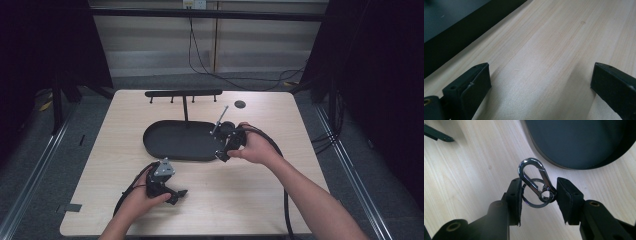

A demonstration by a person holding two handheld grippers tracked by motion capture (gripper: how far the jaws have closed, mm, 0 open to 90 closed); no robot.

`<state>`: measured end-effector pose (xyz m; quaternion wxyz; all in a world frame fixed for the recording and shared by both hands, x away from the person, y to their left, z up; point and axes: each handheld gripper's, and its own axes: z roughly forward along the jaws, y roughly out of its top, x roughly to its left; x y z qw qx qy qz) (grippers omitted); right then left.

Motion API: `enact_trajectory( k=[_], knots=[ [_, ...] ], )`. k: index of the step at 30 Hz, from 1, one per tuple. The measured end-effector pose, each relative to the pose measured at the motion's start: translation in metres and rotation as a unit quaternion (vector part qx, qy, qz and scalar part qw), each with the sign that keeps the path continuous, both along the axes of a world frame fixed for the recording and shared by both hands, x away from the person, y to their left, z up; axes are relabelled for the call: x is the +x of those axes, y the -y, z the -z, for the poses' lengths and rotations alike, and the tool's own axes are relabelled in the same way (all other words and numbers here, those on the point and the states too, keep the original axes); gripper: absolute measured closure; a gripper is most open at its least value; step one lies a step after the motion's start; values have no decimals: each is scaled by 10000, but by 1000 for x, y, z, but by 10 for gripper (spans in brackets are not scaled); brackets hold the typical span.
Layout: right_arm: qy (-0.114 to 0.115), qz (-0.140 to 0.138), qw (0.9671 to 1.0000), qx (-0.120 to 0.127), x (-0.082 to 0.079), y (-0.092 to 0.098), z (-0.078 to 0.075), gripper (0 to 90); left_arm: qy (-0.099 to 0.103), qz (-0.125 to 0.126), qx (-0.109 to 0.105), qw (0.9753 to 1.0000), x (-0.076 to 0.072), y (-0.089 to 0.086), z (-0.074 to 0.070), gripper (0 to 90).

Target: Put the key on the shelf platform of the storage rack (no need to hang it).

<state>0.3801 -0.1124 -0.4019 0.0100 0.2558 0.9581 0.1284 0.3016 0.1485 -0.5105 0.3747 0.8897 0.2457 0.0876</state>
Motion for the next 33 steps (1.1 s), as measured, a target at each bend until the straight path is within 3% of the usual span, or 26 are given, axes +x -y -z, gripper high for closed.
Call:
enact_trajectory(
  k=[25,33],
  knots=[
    [128,16,9999,-88,20,-17,-19,579,-27,19,18,10000,0,0,0,23],
    [211,66,9997,-99,29,-22,-14,578,-24,23,22,10000,0,0,0,22]
  ],
)
